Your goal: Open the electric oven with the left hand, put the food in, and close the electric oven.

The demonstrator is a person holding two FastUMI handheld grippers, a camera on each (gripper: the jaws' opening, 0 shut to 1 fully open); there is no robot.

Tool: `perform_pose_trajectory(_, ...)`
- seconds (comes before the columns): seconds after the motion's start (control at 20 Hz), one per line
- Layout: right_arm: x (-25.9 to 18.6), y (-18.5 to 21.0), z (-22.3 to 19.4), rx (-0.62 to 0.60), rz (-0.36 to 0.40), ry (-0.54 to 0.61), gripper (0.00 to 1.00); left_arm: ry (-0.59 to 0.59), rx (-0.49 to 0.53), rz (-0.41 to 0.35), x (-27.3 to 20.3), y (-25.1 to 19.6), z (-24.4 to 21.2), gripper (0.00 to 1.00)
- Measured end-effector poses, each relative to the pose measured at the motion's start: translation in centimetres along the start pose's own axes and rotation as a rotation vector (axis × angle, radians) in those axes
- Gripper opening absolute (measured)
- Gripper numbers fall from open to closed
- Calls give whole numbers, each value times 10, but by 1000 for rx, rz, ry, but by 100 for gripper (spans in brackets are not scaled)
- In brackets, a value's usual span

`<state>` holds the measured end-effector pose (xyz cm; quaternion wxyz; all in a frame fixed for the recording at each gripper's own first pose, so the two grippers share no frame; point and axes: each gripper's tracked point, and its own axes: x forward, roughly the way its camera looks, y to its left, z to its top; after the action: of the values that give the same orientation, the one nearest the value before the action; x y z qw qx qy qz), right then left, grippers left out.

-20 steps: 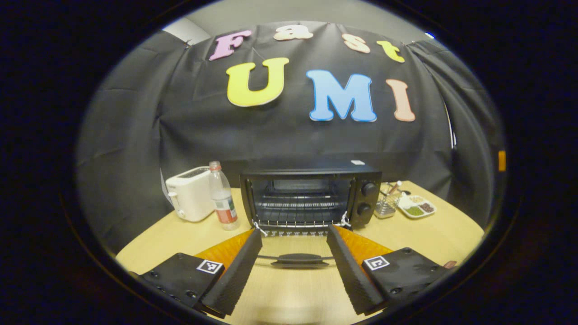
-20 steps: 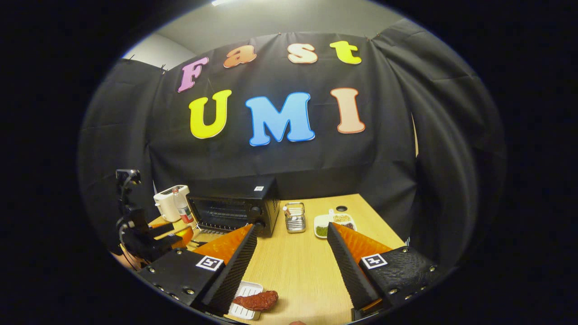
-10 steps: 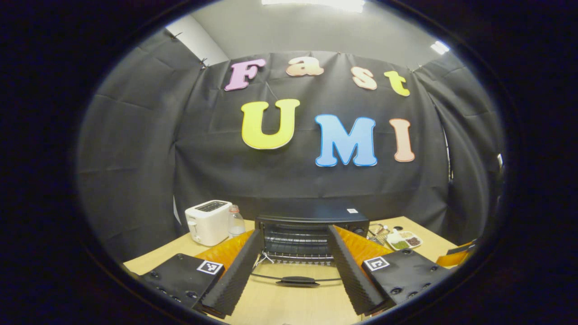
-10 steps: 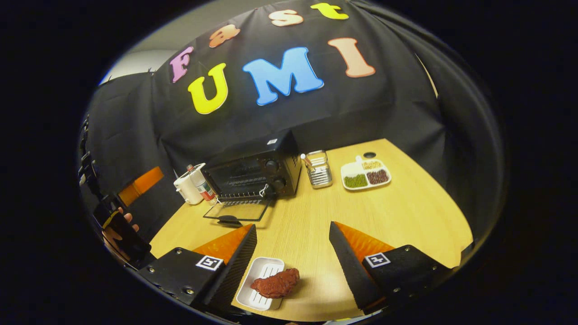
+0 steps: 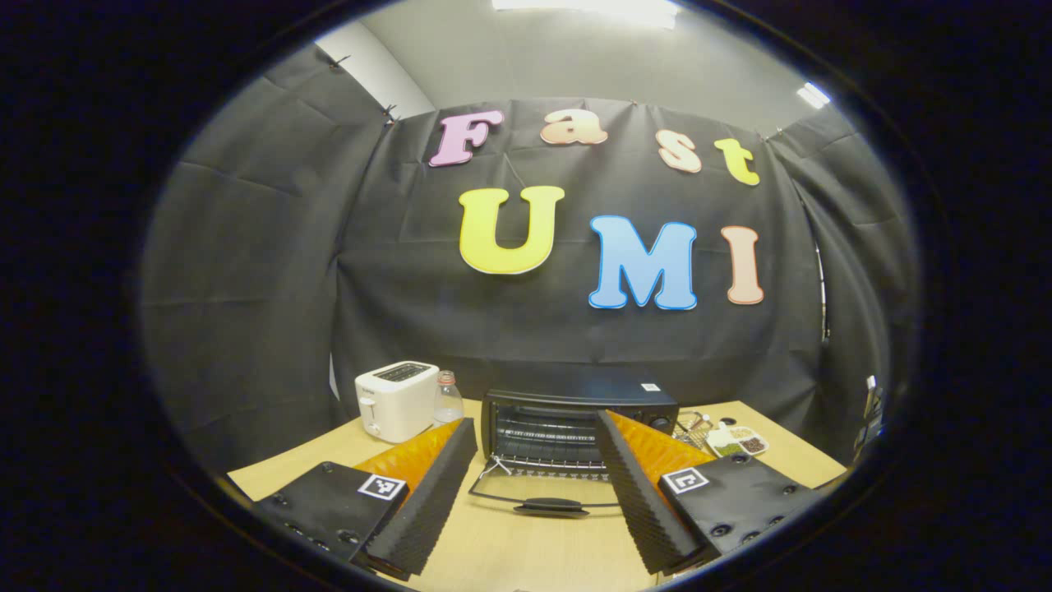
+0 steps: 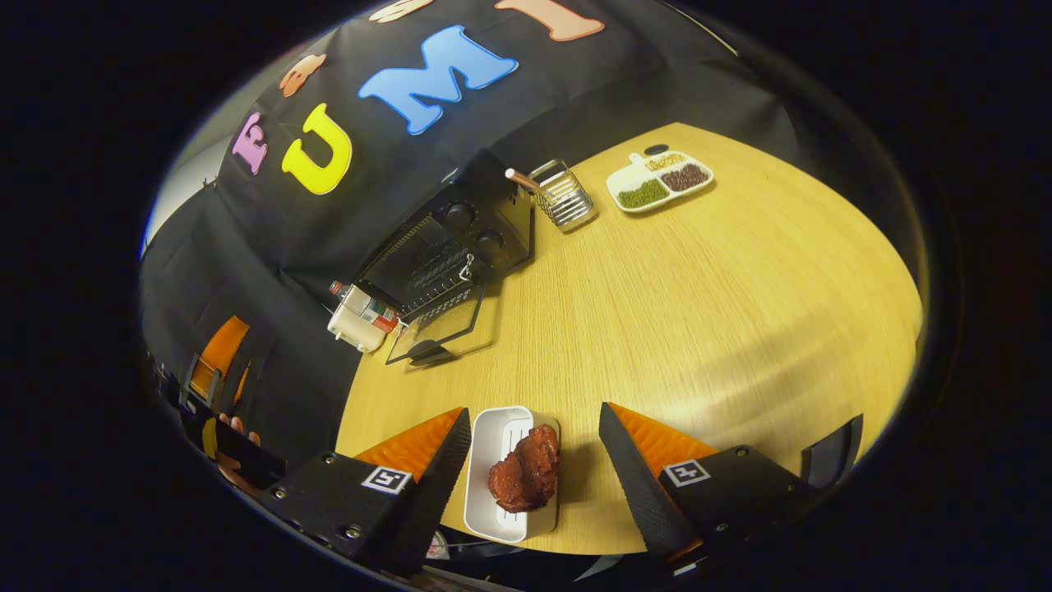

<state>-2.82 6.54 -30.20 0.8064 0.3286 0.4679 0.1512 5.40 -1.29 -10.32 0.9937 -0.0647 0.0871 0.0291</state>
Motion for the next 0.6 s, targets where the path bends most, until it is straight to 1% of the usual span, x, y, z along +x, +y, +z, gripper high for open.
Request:
perform_pose_trajectory(0.1, 7, -2, -9, 68, 6, 22, 96, 13, 3, 6, -2, 2, -6, 98)
perform_pose_trajectory(0.15, 7, -3, -13, 97, 12, 35, 86, 17, 4, 9, -3, 4, -7, 100)
perform_pose_trajectory(0.2, 11, -2, -19, 123, 18, 54, 84, 19, 3, 12, -3, 5, -9, 98)
perform_pose_trajectory(0.35, 12, 3, -34, 175, 57, 110, 84, 17, 8, 17, -6, 8, -7, 98)
perform_pose_trajectory(0.4, 15, -1, -35, 194, 38, 105, 75, 12, 11, 16, -5, 8, -6, 100)
perform_pose_trajectory(0.45, 12, -5, -30, 219, 24, 92, 51, 9, 14, 15, -5, 7, -4, 100)
perform_pose_trajectory(0.5, 13, -1, -33, 237, 37, 103, 28, 7, 17, 14, -5, 8, -4, 100)
perform_pose_trajectory(0.55, 11, 1, -33, 242, 53, 108, 28, 5, 18, 15, -6, 8, -3, 100)
perform_pose_trajectory(0.6, 10, 2, -34, 225, 54, 112, 28, 6, 18, 13, -6, 8, -3, 98)
